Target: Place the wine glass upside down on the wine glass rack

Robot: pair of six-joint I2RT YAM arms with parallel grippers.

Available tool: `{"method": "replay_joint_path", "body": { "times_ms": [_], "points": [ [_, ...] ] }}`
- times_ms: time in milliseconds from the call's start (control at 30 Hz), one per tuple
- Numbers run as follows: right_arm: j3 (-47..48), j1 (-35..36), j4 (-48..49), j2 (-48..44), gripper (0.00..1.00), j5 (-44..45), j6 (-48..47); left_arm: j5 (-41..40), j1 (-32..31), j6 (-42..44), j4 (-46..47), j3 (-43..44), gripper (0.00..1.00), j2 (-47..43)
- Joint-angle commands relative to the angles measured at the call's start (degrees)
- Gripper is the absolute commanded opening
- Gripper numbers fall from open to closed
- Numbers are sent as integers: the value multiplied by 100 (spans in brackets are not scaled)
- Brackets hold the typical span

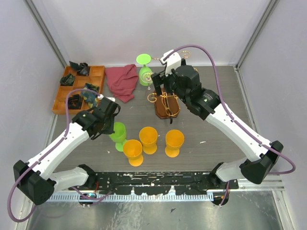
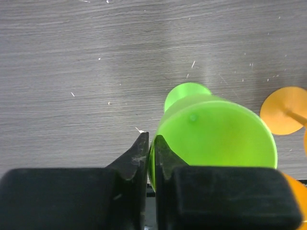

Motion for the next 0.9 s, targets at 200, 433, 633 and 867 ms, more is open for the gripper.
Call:
{"method": "replay_joint_path", "body": {
  "times_ms": [200, 433, 633, 867],
  "points": [
    [-14, -14, 302, -171, 100, 45, -131, -768, -11, -21, -295, 565, 4, -284],
    [345, -12, 188, -55, 100, -208, 320, -1721, 24, 899, -412, 2084, 4, -501],
    [1069, -13, -157, 264, 100, -853, 1190, -2324, 20, 2580, 793, 3148, 2, -835],
    [1502, -16, 206, 502, 100, -1836, 2301, -877, 16, 4607, 4332, 2177, 6, -1313]
  ]
}}
